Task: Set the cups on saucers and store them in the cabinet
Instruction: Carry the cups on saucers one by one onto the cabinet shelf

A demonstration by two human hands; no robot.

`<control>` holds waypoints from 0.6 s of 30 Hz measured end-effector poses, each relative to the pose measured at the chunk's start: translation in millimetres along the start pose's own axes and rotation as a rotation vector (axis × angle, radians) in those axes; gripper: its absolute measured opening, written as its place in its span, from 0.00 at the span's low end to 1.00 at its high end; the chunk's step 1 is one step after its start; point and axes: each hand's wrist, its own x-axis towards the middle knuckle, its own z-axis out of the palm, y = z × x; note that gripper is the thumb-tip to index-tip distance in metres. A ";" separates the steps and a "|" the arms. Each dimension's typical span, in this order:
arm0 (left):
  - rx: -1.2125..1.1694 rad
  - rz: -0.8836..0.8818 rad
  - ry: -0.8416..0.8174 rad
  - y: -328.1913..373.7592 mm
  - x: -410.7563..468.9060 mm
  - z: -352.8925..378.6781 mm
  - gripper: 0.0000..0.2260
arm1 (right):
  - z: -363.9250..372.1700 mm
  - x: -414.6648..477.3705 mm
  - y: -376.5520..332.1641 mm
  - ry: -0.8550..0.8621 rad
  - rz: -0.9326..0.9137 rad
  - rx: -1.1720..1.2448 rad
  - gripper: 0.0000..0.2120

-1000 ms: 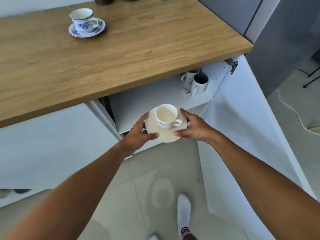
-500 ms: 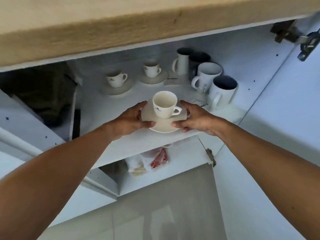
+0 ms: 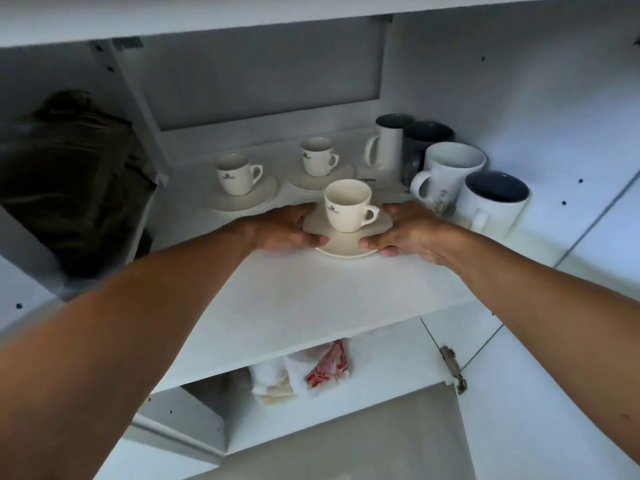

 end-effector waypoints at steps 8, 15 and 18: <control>0.239 -0.151 -0.137 6.5 19.3 -13.9 0.51 | -3.0 1.4 -6.3 0.111 0.012 -0.120 0.50; 0.235 -0.142 -0.057 1.4 21.5 -9.8 0.44 | -8.4 -1.0 -7.2 0.147 -0.002 -0.266 0.45; 0.172 -0.100 0.021 -0.8 14.0 -4.3 0.37 | -6.6 -8.6 -7.8 0.164 -0.018 -0.321 0.42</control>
